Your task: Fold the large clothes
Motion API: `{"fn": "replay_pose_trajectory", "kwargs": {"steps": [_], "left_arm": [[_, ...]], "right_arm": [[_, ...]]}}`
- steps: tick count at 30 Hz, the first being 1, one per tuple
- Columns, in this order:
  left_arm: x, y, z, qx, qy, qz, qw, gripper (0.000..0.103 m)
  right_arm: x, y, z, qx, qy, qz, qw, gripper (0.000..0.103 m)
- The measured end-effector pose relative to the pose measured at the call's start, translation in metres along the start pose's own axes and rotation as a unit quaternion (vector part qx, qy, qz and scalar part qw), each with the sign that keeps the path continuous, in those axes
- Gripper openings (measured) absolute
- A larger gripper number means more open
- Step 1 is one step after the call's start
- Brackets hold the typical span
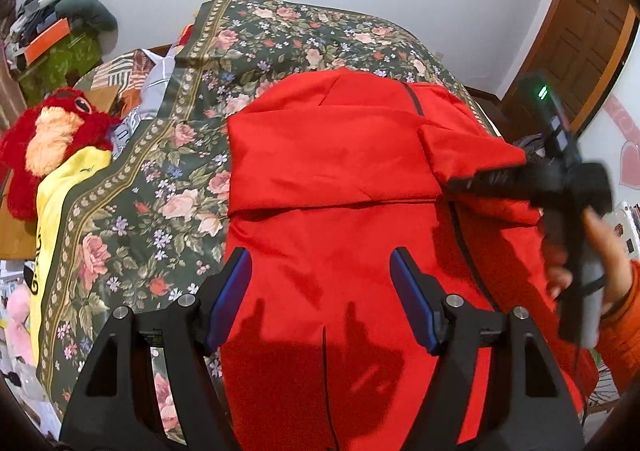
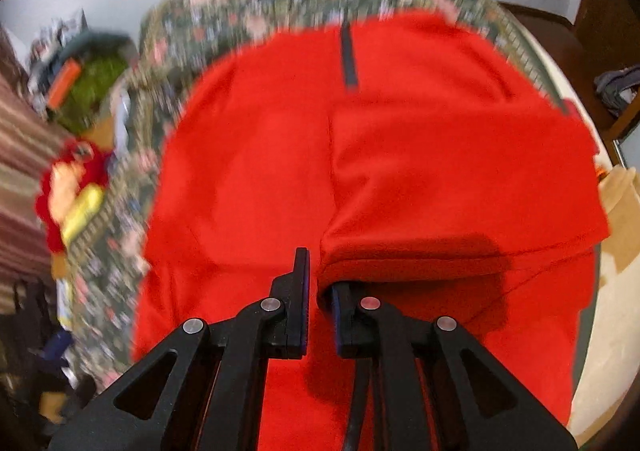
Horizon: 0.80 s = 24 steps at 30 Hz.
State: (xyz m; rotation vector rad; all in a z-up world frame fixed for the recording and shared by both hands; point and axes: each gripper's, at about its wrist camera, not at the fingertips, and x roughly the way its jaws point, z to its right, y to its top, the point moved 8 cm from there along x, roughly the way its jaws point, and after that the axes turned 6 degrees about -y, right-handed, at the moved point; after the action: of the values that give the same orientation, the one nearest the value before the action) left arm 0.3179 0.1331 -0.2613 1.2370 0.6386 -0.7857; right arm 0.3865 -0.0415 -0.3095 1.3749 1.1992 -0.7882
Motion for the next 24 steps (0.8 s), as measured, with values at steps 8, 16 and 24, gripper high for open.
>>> {"fn": "replay_pose_trajectory", "kwargs": {"steps": [8, 16, 24], "left_arm": [[-0.003, 0.002, 0.006, 0.000, 0.004, 0.001, 1.0000, 0.071], [0.003, 0.024, 0.052, 0.038, -0.001, 0.005, 0.9993, 0.071], [0.028, 0.052, 0.136, 0.122, -0.014, -0.002, 0.9924, 0.071]], "right_arm": [[0.003, -0.031, 0.010, -0.001, 0.030, -0.080, 0.996, 0.048], [-0.061, -0.035, 0.045, -0.044, 0.042, 0.000, 0.998, 0.059], [-0.105, -0.027, 0.126, -0.019, -0.009, 0.085, 0.996, 0.067]]}}
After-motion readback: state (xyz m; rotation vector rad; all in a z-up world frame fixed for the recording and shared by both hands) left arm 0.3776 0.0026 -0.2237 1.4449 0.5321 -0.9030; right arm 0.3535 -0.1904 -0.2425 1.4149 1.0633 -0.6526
